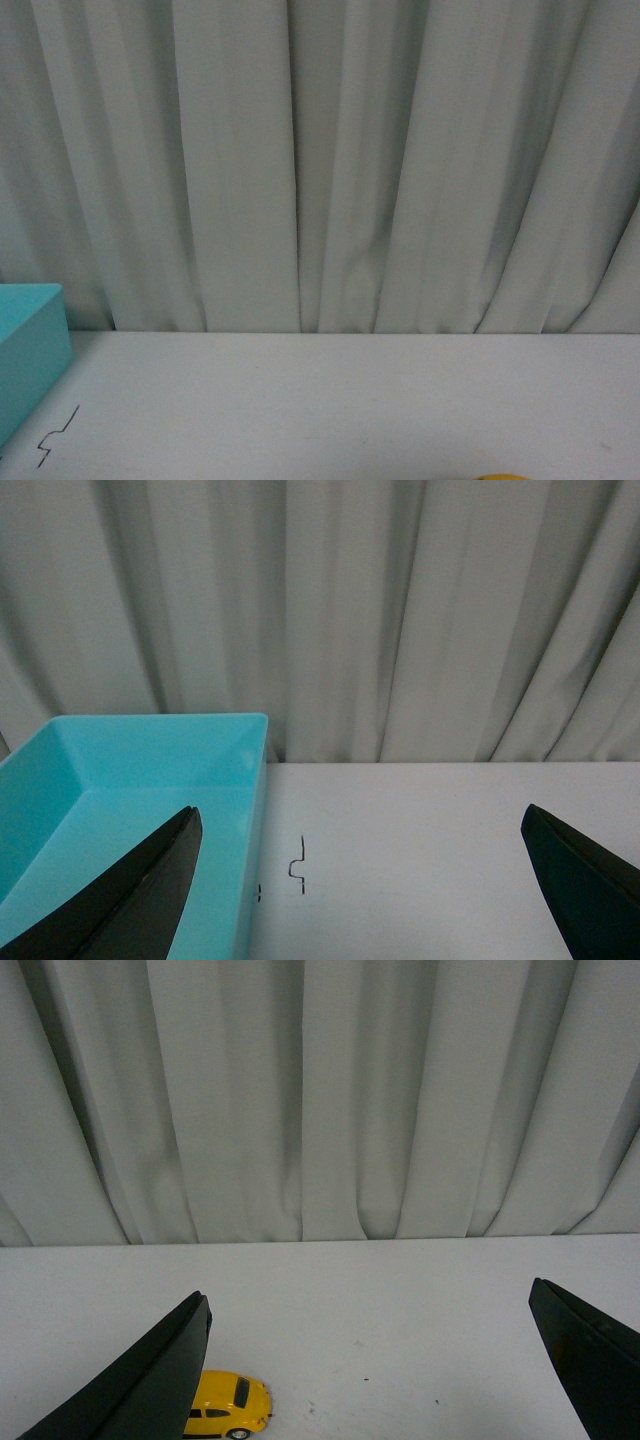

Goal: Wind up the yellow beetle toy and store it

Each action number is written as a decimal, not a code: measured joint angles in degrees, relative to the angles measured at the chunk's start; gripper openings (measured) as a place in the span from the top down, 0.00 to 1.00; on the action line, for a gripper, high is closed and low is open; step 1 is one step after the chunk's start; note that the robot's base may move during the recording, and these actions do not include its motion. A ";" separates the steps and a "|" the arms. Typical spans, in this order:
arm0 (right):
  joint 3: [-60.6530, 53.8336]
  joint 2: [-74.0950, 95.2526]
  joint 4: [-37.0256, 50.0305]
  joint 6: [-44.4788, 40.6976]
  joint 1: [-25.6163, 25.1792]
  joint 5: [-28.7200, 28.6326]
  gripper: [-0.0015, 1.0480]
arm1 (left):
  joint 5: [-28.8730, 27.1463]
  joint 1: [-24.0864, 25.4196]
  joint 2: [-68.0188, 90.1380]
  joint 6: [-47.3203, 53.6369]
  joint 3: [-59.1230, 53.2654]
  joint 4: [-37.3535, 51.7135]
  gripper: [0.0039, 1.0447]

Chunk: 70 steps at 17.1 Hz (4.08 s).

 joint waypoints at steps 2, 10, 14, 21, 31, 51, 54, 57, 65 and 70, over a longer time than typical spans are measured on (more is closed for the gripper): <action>0.00 0.00 0.00 0.00 0.00 0.00 0.06 | 0.00 0.00 0.00 0.00 0.00 0.00 0.06; 3.87 24.72 18.71 6.47 -24.20 -28.81 0.06 | 0.00 0.00 0.00 0.00 0.00 0.00 0.06; 19.15 58.16 37.81 1.40 -31.52 -46.25 0.06 | 0.00 0.00 0.00 0.00 0.00 0.02 0.06; 48.30 81.46 4.09 -36.11 -13.35 -46.86 0.06 | 0.00 0.00 0.00 0.00 0.00 0.02 0.06; 63.04 104.89 -33.73 -85.29 1.88 -32.15 0.06 | 0.00 0.00 0.00 0.00 0.00 0.00 0.06; 74.60 123.43 -36.26 -93.26 9.79 -16.11 0.06 | -0.02 0.00 0.00 0.00 0.00 0.00 0.06; 74.60 123.45 -35.34 -92.21 10.16 -14.95 0.06 | 0.00 0.00 0.00 0.00 0.00 0.00 0.06; 74.58 123.43 -34.16 -91.43 10.21 -13.88 0.26 | 0.00 0.00 0.00 0.00 0.00 0.00 0.06; 74.55 123.43 -33.94 -90.53 10.51 -14.16 0.60 | 0.00 0.00 0.00 0.00 0.00 0.00 0.06; 72.87 123.14 -31.30 -90.47 10.43 -14.16 0.60 | 0.00 0.00 0.00 0.00 0.00 0.00 0.06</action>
